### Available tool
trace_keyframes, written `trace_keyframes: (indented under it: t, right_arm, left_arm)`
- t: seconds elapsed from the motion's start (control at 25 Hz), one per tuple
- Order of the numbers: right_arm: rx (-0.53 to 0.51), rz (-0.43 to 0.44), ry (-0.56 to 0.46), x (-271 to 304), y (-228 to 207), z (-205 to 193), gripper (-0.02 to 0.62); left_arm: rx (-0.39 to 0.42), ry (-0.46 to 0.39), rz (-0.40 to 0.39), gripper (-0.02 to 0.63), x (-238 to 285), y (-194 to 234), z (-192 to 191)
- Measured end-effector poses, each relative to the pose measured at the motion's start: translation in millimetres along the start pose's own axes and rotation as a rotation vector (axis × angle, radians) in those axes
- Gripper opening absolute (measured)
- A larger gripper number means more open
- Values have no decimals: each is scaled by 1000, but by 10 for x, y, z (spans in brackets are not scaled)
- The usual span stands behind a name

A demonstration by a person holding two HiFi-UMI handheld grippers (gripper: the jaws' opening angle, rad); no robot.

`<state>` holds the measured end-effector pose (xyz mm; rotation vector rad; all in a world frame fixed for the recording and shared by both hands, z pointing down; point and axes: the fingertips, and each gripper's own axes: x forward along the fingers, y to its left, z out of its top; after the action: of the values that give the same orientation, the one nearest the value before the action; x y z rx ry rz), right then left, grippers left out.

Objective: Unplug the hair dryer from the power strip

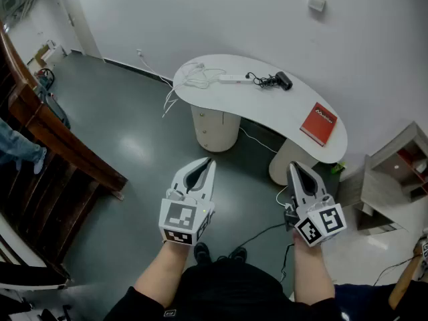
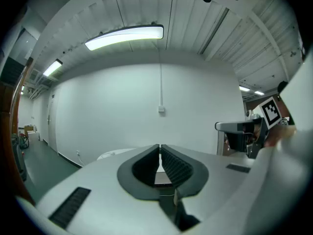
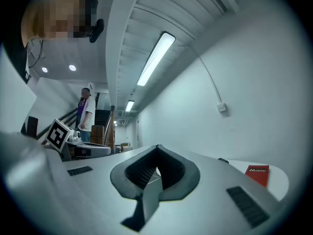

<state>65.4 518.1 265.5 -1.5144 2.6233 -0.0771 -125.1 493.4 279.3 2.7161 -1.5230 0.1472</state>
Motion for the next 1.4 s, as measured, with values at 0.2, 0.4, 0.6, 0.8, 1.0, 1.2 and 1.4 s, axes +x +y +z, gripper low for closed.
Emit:
trace_keyframes:
  t: [0.2, 0.4, 0.6, 0.8, 1.0, 1.2, 1.4]
  right_arm:
    - [17, 4, -3, -137, -72, 12, 34]
    - [43, 23, 1, -286, -204, -5, 34]
    - [90, 77, 13, -430, -367, -80, 35]
    - [108, 80, 32, -466, -568, -180, 35]
    - [134, 111, 23, -330, -635, -179, 35]
    - [130, 115, 33, -56, -773, -238, 35]
    - [118, 106, 61, 427, -1032, -326, 35]
  left_arm:
    - [0, 2, 0, 23, 8, -147, 9]
    - [-3, 11, 7, 23, 55, -326, -21]
    - [-9, 29, 36, 23, 112, -493, -94]
    - [-7, 50, 42, 23, 174, -685, -143]
    - [0, 54, 51, 23, 294, -646, -128]
    - [2, 49, 38, 23, 638, -495, -131]
    - [-26, 43, 11, 23, 1213, -211, -213]
